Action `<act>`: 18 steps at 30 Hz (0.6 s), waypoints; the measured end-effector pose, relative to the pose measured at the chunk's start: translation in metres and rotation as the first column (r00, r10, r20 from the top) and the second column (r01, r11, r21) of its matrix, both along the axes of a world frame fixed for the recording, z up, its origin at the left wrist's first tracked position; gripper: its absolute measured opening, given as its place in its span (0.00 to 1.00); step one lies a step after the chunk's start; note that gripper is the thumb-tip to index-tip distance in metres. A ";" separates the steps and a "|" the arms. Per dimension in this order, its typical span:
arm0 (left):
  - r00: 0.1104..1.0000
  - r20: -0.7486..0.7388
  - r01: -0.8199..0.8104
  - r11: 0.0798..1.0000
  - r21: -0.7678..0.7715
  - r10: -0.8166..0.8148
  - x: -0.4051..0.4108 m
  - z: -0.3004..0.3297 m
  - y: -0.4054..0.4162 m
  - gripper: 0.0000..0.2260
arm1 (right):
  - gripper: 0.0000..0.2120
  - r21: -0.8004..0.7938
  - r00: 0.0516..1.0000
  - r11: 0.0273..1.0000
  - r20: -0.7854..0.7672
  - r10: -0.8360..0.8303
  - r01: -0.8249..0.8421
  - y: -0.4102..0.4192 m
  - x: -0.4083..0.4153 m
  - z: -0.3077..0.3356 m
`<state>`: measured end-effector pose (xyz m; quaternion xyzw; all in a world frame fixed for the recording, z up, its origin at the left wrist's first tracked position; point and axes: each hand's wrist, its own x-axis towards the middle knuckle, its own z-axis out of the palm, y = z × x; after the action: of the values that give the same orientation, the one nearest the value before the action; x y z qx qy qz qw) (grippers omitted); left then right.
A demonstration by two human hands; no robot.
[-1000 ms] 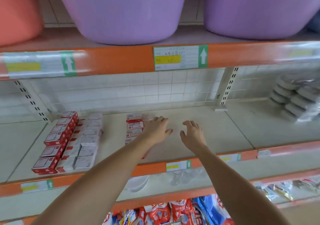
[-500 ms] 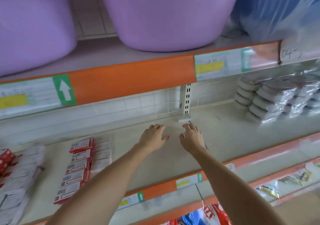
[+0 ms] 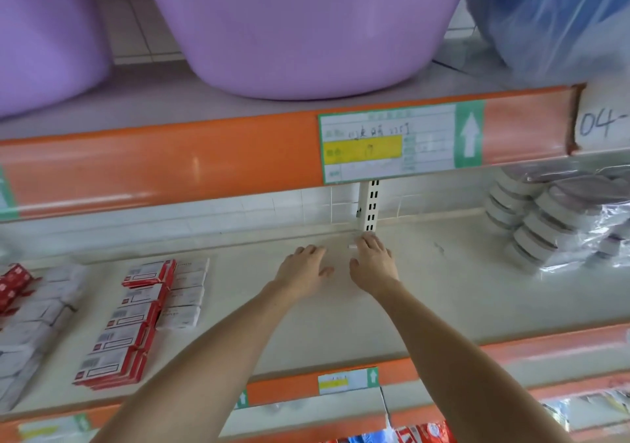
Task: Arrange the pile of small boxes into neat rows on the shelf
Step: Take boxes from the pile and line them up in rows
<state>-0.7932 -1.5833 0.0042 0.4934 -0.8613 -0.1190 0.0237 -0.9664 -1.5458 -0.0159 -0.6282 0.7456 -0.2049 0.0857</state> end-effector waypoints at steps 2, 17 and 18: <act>1.000 -0.013 -0.017 1.000 -0.006 0.017 0.004 -0.001 0.001 0.24 | 0.21 -0.020 0.999 1.000 -0.031 0.024 -0.024 0.002 0.006 -0.002; 0.988 -0.077 -0.139 0.989 -0.050 0.135 0.116 0.011 0.029 0.21 | 0.19 -0.044 0.963 0.962 -0.031 0.268 -0.269 0.025 0.136 0.005; 0.988 -0.083 -0.133 0.990 -0.046 0.128 0.126 0.013 0.031 0.21 | 0.19 -0.042 0.961 0.960 -0.028 0.276 -0.277 0.027 0.147 0.006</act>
<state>-0.6675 -1.5523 0.0169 0.5428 -0.8283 -0.1145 0.0783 -0.8191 -1.5184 -0.0100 -0.7304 0.6465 -0.2010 0.0909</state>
